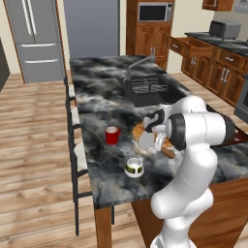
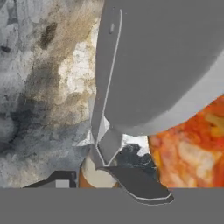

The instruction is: Take the pizza cutter from the drawer on the left and place it on the dining counter for cutting.

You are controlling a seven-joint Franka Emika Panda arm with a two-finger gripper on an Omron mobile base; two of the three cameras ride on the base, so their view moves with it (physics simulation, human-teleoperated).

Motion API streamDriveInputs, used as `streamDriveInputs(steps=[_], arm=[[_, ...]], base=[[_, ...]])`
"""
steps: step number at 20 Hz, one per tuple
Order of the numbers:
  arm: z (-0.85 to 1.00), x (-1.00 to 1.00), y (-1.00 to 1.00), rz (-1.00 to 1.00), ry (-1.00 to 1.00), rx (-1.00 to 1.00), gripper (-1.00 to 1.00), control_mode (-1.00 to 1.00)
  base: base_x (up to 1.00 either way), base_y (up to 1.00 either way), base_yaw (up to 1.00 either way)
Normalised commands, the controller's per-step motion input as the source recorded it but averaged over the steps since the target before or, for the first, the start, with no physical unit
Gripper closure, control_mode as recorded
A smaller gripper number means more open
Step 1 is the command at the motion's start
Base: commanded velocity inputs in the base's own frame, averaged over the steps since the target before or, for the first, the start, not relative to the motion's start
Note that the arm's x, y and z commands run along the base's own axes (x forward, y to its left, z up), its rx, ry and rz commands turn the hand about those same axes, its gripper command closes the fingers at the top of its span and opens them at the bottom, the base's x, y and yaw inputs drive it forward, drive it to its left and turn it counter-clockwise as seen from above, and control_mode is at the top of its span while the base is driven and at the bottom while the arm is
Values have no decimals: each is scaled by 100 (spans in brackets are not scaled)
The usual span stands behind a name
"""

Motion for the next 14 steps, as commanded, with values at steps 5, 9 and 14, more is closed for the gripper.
streamDriveInputs(steps=[5, 9, 14], arm=[[-21, 8, 0, 1, 0, 0, 100, -100], [-5, 0, 0, 1, 0, 0, -100, -100], [0, 0, 0, 0, 0, 0, -100, -100]], base=[[0, 0, 0], [0, 0, 0], [0, 0, 0]])
